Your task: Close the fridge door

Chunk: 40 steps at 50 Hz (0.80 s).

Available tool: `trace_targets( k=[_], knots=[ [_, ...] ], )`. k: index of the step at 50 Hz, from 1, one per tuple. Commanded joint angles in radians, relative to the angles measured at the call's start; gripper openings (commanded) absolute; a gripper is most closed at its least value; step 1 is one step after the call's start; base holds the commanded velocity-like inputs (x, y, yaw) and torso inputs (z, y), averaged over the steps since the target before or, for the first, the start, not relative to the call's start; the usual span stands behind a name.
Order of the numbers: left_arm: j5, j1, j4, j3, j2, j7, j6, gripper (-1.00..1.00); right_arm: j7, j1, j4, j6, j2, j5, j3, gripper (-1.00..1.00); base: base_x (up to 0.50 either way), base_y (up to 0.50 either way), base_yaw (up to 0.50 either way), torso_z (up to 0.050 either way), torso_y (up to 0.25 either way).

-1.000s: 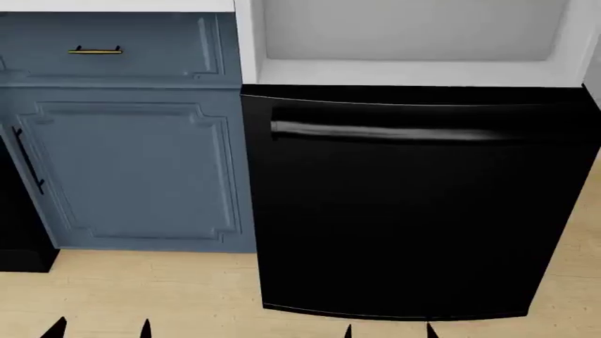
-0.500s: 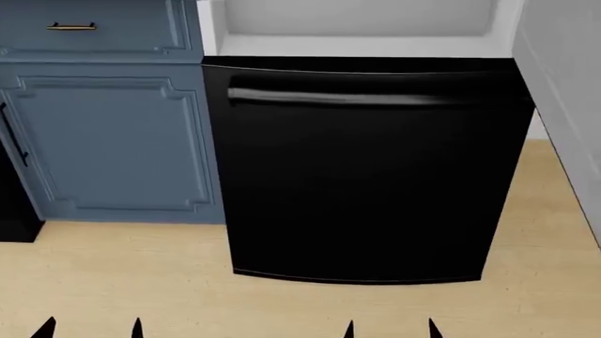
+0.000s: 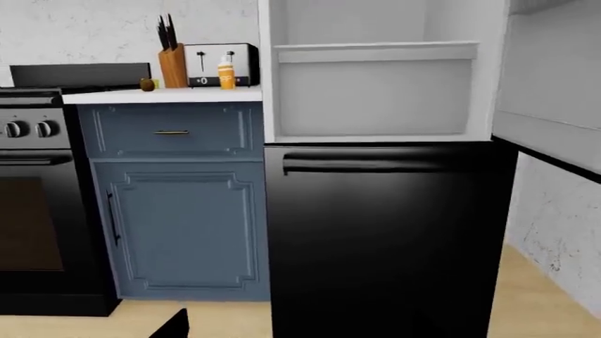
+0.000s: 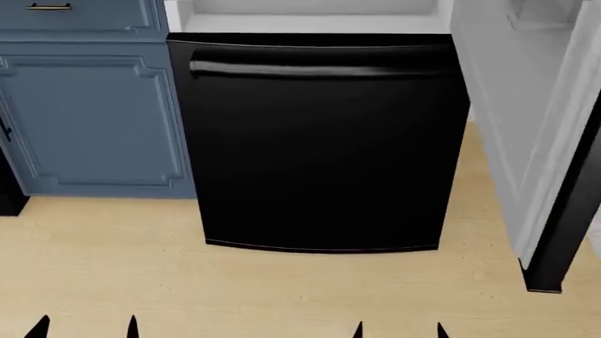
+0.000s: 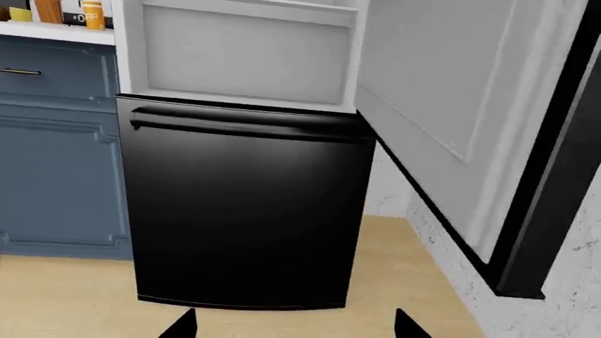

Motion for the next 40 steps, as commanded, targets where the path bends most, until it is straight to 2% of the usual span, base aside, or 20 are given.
trace_targets(
  k=[1, 14, 40],
  knots=[
    [-0.002, 0.005, 0.003, 0.014, -0.012, -0.015, 0.011, 1.00, 0.019, 0.002, -0.002, 0.002, 0.010, 0.010, -0.011, 1.00, -0.37, -0.43, 0.00, 0.000, 0.000],
    [-0.014, 0.002, 0.008, 0.025, -0.023, -0.024, 0.011, 1.00, 0.006, 0.016, -0.018, 0.032, 0.016, 0.057, -0.023, 1.00, -0.26, -0.47, 0.00, 0.000, 0.000],
    [-0.032, 0.004, 0.001, 0.042, -0.039, -0.039, 0.028, 1.00, 0.026, 0.020, 0.003, 0.013, 0.033, 0.084, -0.042, 1.00, 0.00, -0.49, 0.00, 0.000, 0.000]
  ],
)
